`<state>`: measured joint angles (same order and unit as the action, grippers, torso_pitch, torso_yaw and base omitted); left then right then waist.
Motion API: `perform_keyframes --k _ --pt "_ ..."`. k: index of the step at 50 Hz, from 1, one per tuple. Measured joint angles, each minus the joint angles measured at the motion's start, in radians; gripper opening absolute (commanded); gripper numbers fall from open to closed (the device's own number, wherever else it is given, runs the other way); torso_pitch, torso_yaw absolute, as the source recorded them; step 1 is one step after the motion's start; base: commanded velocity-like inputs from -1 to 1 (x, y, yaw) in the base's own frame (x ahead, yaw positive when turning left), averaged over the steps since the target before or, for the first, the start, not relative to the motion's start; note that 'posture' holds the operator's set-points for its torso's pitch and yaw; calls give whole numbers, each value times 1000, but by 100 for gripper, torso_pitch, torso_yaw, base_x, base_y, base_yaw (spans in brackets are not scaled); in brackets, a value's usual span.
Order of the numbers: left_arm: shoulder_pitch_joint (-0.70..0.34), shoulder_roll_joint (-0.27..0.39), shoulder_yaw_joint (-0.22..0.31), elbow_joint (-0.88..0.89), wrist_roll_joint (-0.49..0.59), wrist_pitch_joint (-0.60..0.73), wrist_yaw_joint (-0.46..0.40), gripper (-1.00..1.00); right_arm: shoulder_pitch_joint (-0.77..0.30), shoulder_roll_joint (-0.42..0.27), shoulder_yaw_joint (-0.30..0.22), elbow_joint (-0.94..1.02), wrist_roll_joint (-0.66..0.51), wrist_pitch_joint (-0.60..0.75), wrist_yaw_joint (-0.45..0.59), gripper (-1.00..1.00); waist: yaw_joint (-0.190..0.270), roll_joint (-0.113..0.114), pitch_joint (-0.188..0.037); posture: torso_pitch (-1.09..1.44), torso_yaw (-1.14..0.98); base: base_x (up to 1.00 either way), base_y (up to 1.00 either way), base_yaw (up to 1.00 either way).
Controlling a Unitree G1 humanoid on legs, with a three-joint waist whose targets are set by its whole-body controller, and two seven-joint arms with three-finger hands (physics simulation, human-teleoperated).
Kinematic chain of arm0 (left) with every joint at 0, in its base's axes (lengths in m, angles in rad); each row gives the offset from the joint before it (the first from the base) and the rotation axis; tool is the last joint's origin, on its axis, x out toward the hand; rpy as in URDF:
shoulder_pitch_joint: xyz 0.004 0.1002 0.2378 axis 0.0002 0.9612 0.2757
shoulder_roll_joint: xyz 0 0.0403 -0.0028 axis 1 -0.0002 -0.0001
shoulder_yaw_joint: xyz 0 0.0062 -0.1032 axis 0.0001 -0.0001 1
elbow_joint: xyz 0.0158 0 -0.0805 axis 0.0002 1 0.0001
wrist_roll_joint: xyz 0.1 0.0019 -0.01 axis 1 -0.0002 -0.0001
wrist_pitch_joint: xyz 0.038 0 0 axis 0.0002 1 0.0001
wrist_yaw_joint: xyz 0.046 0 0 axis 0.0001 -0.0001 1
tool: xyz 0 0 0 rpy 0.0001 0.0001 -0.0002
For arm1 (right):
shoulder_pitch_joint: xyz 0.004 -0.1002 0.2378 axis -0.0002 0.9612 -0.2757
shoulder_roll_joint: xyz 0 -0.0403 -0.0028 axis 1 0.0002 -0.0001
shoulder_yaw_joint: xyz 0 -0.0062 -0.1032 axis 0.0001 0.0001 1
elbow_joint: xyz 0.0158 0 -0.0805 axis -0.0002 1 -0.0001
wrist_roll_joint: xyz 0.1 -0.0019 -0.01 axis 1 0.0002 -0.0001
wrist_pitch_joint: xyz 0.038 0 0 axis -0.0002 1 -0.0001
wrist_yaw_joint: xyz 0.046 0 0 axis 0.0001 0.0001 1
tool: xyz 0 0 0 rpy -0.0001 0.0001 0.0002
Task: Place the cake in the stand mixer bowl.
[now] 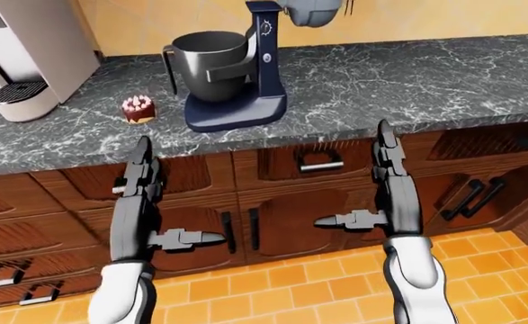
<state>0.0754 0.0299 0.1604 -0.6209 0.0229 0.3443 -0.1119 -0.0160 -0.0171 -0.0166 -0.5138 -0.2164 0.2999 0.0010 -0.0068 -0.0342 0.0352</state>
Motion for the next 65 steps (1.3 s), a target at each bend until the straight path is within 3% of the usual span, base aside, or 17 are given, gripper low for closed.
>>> perform_keyframes --k 5,8,14,17,20,24,27,32,34,38,47,49,52,54,58,60,65 --pt "-5 2 10 -15 1 -8 4 100 -8 0 7 -16 -2 -6 0 100 1 60 11 0 0 12 0 0" --pt "-8 6 12 -23 1 -13 5 100 -14 3 10 -20 -2 -11 2 100 2 109 1 0 0 12 0 0" --pt "-2 8 27 2 6 2 12 100 -7 6 25 -2 -2 -3 10 100 17 75 1 0 0 10 0 0" --pt "-9 9 22 -15 5 -3 11 100 -17 4 19 -20 -11 -11 5 100 20 42 3 0 0 3 3 0" --pt "-13 7 19 -23 4 -7 10 100 -22 2 23 -31 -18 -15 4 100 14 -13 -6 0 0 0 18 0" --pt "-5 0 -4 3 0 10 1 100 -10 -1 5 -1 -25 6 2 100 -8 -11 -8 0 0 0 25 0" --pt "-8 3 6 -10 1 10 3 100 -15 -1 6 -8 -26 11 3 100 -7 9 -11 0 0 0 26 0" --pt "-10 2 4 -32 2 -6 5 100 -16 -2 8 -22 -26 -4 4 100 -10 74 -3 0 0 0 26 0" --pt "-9 2 4 -29 3 -9 5 100 -18 -1 10 -25 -27 -3 5 100 -9 120 -12 0 0 0 26 0" --pt "2 7 28 -5 8 3 12 100 -10 9 36 -7 -24 3 14 100 12 100 -7 0 0 0 26 0" --pt "-10 9 20 -13 7 -7 11 100 -21 7 26 -24 -29 -7 8 100 7 -20 -3 0 0 0 26 0" --pt "-10 0 9 -6 6 -10 10 100 -20 -1 16 -16 -30 -8 7 100 -9 -1 -1 0 0 0 26 0" --pt "-5 1 0 6 3 1 3 100 -8 1 6 2 -32 5 2 100 -12 -7 -8 0 0 0 26 0" --pt "-9 3 6 -2 3 3 3 100 -11 1 8 -2 -33 9 1 100 -8 6 -9 0 0 0 27 0" --pt "-15 4 9 -23 3 -7 6 100 -15 1 14 -23 -33 -2 1 100 -10 64 3 0 0 0 26 0" --pt "-15 5 9 -26 3 -10 6 100 -18 2 16 -26 -33 -5 1 100 -8 111 -5 0 0 0 27 0" --pt "-2 9 29 -6 9 4 13 100 -7 10 40 -7 -30 6 13 100 11 85 -2 0 0 0 26 0"
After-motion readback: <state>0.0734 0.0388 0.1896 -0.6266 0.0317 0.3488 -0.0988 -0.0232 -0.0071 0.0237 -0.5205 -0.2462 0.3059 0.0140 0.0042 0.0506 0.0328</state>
